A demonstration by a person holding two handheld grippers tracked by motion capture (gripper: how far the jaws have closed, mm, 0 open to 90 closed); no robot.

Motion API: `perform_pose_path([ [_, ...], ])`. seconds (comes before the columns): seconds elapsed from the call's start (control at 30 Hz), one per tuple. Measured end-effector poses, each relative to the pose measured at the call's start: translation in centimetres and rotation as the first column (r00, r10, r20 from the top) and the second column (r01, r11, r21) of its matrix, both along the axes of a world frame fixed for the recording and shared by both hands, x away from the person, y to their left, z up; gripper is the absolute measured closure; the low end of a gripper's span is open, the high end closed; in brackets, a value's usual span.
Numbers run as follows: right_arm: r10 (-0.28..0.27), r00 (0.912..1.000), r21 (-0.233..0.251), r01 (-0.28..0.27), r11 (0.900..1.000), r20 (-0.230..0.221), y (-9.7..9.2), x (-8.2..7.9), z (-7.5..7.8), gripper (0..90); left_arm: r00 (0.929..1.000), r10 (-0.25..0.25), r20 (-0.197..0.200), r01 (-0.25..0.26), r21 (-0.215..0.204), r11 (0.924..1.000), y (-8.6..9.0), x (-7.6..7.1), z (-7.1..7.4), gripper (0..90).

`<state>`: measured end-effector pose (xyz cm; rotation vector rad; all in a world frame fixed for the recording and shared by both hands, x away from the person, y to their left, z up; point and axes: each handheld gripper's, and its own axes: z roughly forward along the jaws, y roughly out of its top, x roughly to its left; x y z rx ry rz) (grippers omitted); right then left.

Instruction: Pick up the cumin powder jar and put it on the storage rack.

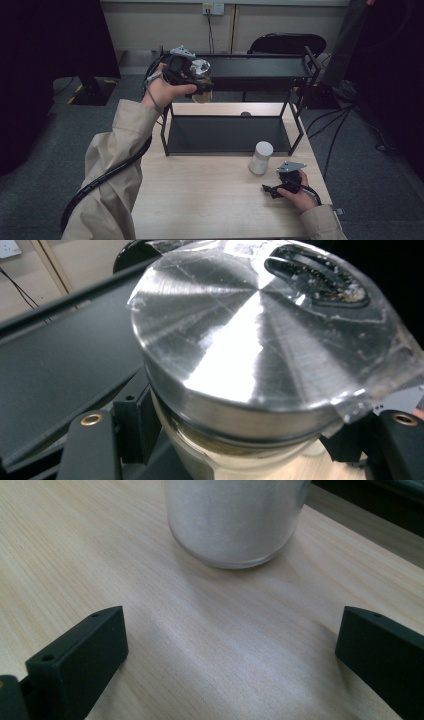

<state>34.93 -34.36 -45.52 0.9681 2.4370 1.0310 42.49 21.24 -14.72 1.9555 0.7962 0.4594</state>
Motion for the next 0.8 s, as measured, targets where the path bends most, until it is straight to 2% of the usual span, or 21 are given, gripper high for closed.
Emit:
perform_pose_path([
  [0.13,-0.001,1.0,0.001,0.001,1.0,-0.002,0.0,0.0,0.0,0.0,0.9992,0.038,0.014,-0.038,0.013,0.9992,-0.5,0.4,1.1,30.7],
  [0.17,0.0,1.0,0.001,0.0,1.0,-0.002,0.0,0.0,0.0,0.0,0.9985,0.053,0.015,-0.053,0.005,0.9986,-0.6,0.4,1.2,30.8],
  [0.27,0.0,1.0,0.001,0.0,1.0,-0.002,0.0,0.0,0.0,0.0,0.9966,0.078,0.025,-0.079,0.023,0.9966,-1.1,0.8,1.9,30.8],
  [0.47,0.0,1.0,0.001,0.0,1.0,-0.002,0.0,0.0,0.0,0.0,0.9902,0.139,0.019,-0.139,0.011,0.9903,-1.6,1.8,2.1,30.8],
  [0.7,0.0,1.0,0.001,0.0,1.0,-0.002,0.0,0.0,0.0,0.0,0.9777,0.21,0.009,-0.21,-0.018,0.9776,-1.7,2.8,2.0,30.8],
  [0.8,0.0,1.0,0.001,0.0,1.0,-0.002,0.0,0.0,0.0,0.0,0.9748,0.223,0.003,-0.223,-0.004,0.9748,-1.7,3.5,2.1,30.8],
])
